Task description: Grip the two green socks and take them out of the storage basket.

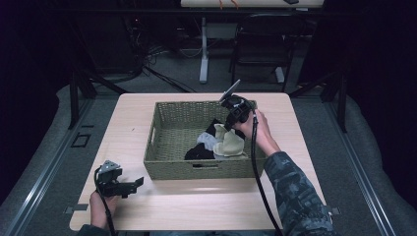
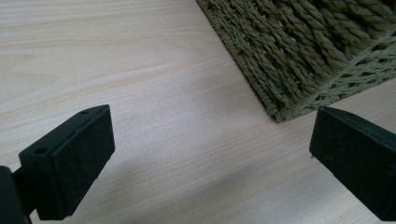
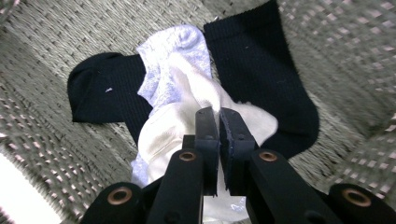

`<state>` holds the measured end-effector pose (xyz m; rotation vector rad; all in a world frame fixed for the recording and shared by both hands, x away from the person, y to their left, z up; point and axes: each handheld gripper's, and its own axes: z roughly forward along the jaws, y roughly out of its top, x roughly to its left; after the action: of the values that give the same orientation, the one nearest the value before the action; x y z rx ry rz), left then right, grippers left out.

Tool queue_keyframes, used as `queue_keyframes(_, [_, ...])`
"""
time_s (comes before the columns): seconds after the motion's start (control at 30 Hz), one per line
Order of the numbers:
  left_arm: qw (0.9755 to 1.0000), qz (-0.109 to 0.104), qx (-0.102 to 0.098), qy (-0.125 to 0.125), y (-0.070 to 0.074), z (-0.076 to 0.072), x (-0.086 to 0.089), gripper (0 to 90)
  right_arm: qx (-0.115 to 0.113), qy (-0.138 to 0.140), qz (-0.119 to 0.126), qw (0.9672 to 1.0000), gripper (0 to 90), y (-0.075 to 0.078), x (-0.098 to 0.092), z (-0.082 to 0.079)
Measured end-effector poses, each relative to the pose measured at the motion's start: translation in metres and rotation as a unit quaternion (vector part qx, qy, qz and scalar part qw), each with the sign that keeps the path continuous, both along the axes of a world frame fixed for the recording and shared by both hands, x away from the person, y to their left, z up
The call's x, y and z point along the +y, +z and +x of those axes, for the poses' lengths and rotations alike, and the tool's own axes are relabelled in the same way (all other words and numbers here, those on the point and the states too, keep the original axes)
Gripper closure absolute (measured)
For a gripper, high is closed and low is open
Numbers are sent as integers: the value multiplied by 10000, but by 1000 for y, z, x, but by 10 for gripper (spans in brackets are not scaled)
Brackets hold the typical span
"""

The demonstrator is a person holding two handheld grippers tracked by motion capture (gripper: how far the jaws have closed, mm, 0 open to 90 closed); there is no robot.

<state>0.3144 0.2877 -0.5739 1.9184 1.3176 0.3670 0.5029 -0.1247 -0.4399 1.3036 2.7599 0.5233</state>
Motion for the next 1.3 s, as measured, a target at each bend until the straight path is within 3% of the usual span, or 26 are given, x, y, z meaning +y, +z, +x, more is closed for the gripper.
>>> queue_keyframes(0.4, [10000, -9, -25, 11, -1, 0, -1, 3, -234, 96, -72, 9997, 864, 38, -8, -9])
queue_keyframes(0.93, [10000, 41, -2, -1, -1, 0, -1, 3, -333, 149, -32, 9993, 865, 66, -15, -16])
queue_keyframes(1.13, [10000, 54, 17, 7, 0, 0, -2, 3, -395, 149, 80, 9991, 865, 80, -18, -22])
queue_keyframes(1.17, [10000, 54, 17, 7, 0, 0, -2, 3, -417, 104, 195, 9989, 865, 80, -18, -22])
queue_keyframes(1.3, [10000, 64, 36, 9, 0, 0, -2, 3, -406, 146, 155, 9989, 865, 83, -21, -23])
